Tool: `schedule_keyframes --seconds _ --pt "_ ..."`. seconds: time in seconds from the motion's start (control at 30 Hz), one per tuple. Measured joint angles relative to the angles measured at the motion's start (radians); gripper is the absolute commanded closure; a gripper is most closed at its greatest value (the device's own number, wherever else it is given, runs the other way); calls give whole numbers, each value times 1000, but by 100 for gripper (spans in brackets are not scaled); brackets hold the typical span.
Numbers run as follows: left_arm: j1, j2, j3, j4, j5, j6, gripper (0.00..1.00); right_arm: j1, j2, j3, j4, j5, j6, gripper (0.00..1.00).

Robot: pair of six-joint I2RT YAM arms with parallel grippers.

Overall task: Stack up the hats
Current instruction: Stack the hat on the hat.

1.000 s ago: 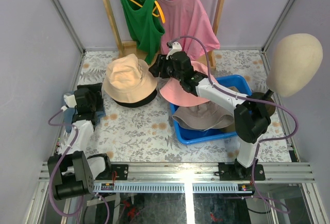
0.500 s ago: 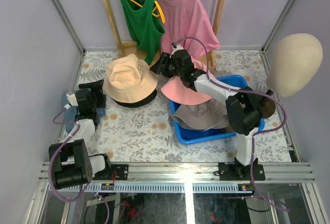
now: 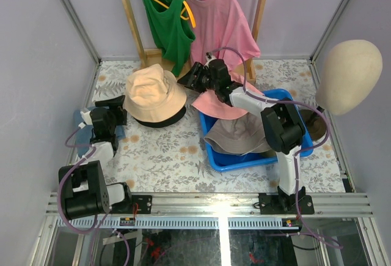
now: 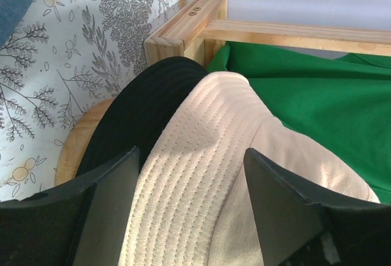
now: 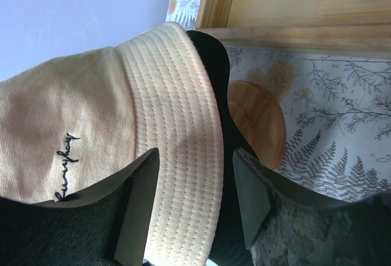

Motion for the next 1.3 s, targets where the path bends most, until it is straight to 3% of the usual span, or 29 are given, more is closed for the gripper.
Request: schedule_keyframes --seconds 0.2,0.77,1.3 --pt "3 -10 -31 19 7 -3 54 -4 40 16 36 -38 53 41" --pt "4 -42 -42 15 14 2 72 -5 76 36 58 -72 119 41" --pt "4 -45 -27 -109 14 48 90 -5 107 117 -95 -69 69 40"
